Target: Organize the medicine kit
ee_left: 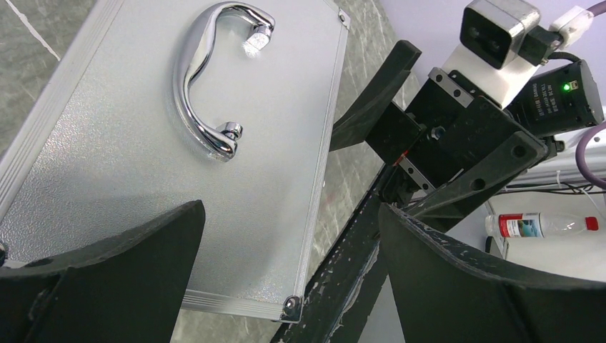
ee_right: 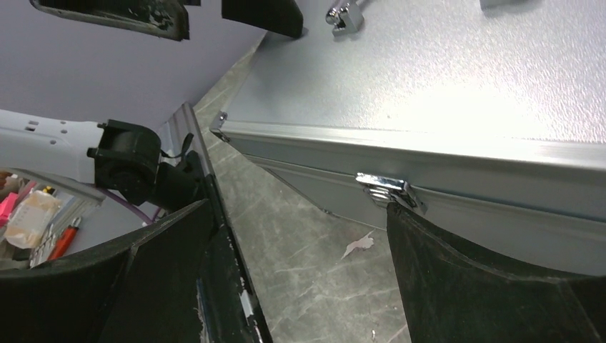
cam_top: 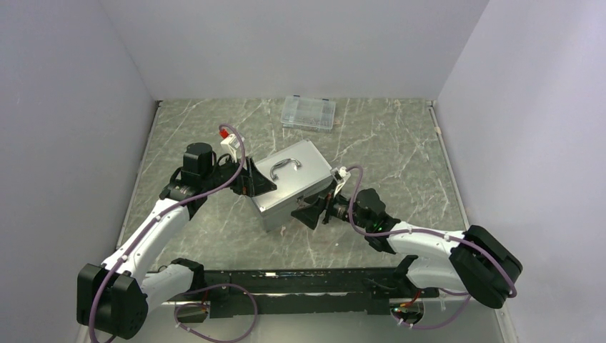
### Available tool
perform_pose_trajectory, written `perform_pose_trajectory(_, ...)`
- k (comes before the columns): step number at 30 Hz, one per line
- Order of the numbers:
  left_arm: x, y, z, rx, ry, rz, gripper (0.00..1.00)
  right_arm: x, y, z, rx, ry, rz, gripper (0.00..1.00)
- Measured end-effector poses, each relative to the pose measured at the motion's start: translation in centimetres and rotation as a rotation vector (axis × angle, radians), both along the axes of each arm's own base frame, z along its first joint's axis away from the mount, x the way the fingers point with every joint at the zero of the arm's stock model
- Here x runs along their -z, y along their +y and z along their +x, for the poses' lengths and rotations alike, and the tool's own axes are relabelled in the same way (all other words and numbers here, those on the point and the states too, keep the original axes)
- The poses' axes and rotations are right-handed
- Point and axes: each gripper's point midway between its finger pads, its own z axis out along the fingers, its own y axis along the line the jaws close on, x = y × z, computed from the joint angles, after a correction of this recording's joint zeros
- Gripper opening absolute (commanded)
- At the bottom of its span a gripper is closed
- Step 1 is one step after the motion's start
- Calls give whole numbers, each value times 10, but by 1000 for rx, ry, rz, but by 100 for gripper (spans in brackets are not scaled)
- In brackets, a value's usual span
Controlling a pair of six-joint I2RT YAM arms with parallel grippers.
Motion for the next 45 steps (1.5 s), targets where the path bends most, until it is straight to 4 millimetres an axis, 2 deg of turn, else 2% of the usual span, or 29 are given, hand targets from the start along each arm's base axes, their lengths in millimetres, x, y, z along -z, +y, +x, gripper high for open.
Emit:
perform_pose_trajectory(6,0,0,0,0,0,0,99,-9,4,1,-8,-14,15,95)
perform_pose_trajectory(19,0,0,0,0,0,0,99,-4,9,-3,-32,-3,5,95)
perform_pose_trajectory(29,0,0,0,0,0,0,99,-18,14,3,-23,-25,26,95)
perform_pose_trajectory(40,1,0,0,1,-3,-1,99,-17,15,4,-24,-24,24,95)
perform_pose_trajectory(45,1,0,0,4,-7,-4,99,-33,11,3,-8,-54,54,95)
